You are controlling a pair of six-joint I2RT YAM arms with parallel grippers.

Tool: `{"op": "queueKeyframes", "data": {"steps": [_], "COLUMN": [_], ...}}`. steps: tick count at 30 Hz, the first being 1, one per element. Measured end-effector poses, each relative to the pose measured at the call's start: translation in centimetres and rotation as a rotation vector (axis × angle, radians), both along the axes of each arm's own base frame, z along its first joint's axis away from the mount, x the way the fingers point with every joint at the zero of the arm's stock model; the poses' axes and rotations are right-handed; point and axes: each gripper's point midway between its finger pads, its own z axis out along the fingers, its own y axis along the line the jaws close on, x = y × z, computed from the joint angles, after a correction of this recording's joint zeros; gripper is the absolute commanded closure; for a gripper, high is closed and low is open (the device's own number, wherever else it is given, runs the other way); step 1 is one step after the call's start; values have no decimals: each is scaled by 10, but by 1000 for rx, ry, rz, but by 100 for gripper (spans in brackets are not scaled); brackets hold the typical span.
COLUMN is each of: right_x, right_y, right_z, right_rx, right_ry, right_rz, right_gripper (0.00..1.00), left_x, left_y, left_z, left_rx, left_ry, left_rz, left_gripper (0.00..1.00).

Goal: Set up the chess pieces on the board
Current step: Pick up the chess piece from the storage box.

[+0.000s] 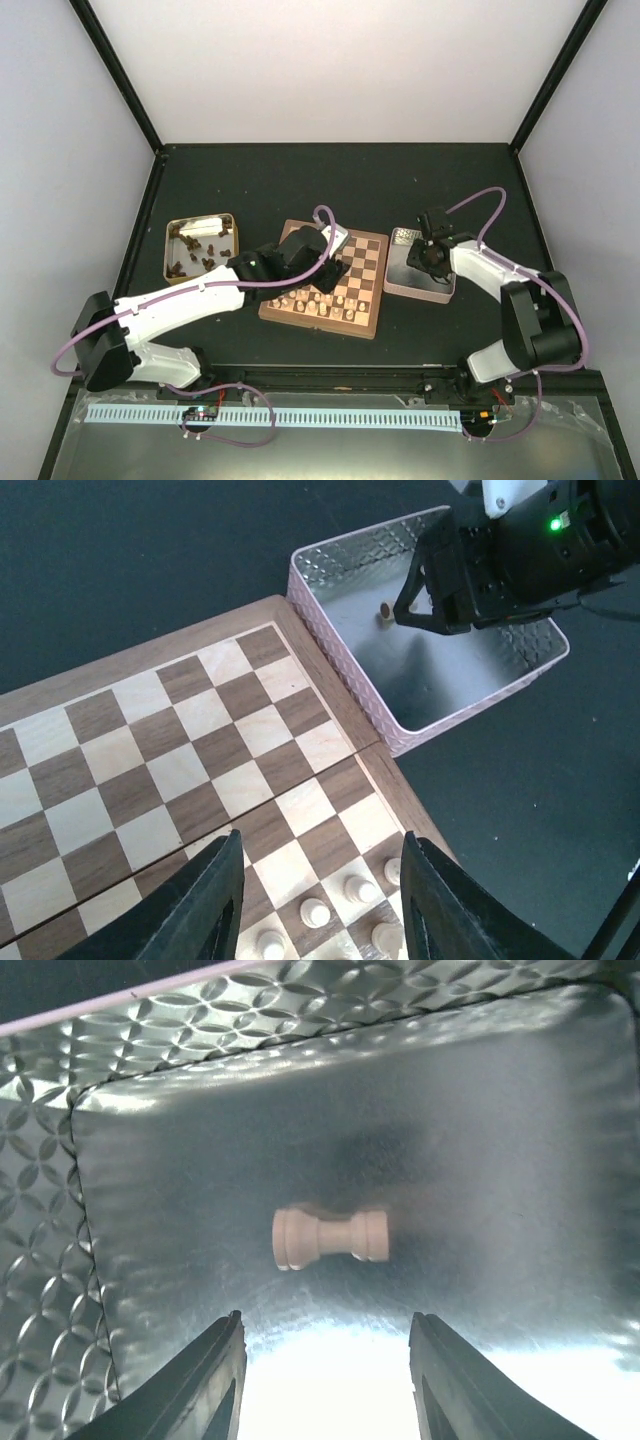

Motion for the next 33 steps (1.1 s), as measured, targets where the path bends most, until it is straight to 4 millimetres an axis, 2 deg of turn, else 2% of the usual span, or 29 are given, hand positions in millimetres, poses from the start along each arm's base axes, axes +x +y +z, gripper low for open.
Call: {"op": "queueKeyframes", "data": {"steps": [7, 14, 21, 23, 27, 33], "right_x": [19, 35, 49, 49, 44, 36], "right_y": [4, 0, -2, -2, -4, -8], "right_z": [-14, -23, -25, -25, -26, -27], "right_rx": [-3, -22, -49, -57, -76, -104], "right_ry": [26, 45, 45, 50, 73, 105], "right_rz": [-15, -36, -32, -20, 4, 32], "right_gripper": [54, 55, 74, 73, 62, 62], "left_x": [6, 5, 7, 7, 9, 9], "left_y": [16, 20, 21, 21, 21, 20], "left_z": [-3, -2, -1, -1, 0, 1], "left_rx": [-29, -44, -45, -45, -53, -59], "left_ry": [17, 18, 18, 18, 14, 14], "left_rz": [28, 26, 31, 32, 34, 31], "left_gripper": [55, 55, 55, 55, 55, 55]}}
